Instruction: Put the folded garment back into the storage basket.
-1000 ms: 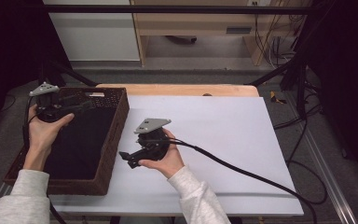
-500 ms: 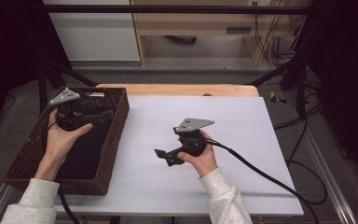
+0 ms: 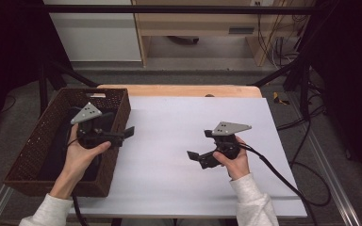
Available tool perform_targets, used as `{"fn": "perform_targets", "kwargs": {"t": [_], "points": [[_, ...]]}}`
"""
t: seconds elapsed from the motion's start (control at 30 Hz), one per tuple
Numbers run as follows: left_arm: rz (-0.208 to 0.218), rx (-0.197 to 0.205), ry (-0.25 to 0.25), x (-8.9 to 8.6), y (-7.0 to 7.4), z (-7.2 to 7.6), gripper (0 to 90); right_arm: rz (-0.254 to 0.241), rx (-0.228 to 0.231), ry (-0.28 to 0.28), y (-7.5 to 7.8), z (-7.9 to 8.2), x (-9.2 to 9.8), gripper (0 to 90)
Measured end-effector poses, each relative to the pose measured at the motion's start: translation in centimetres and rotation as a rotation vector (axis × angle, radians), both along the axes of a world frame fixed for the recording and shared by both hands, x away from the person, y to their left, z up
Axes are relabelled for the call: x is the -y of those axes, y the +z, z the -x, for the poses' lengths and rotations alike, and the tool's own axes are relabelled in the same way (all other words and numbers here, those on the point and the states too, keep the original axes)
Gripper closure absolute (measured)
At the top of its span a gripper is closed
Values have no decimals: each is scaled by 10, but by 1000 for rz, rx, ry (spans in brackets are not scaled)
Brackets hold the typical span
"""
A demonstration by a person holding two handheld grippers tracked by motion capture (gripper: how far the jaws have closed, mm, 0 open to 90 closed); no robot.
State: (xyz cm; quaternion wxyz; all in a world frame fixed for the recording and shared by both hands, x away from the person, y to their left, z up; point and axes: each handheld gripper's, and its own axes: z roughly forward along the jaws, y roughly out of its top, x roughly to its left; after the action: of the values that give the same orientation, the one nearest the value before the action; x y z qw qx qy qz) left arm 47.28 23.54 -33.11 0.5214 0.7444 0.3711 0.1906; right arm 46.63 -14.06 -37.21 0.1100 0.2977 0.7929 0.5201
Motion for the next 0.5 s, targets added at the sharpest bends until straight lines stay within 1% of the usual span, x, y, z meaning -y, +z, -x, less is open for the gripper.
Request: {"fn": "perform_targets", "kwargs": {"t": [0.13, 0.23, 0.33, 0.4, 0.5], "points": [[7, 1, -34, 12, -7, 9, 1, 7, 3, -18, -5, 2, 16, 4], [17, -1, -52, 20, -14, 15, 1, -4, -3, -26, -9, 4, 28, 3], [10, -5, -71, 27, -22, 21, 1, -1, -9, -35, -14, 6, 40, 4], [-2, 0, -82, 32, -28, 24, 1, 1, -16, -49, -18, 7, 47, 3], [3, -9, -106, 38, -39, 29, 1, -1, -25, -67, -24, 9, 59, 4]]}}
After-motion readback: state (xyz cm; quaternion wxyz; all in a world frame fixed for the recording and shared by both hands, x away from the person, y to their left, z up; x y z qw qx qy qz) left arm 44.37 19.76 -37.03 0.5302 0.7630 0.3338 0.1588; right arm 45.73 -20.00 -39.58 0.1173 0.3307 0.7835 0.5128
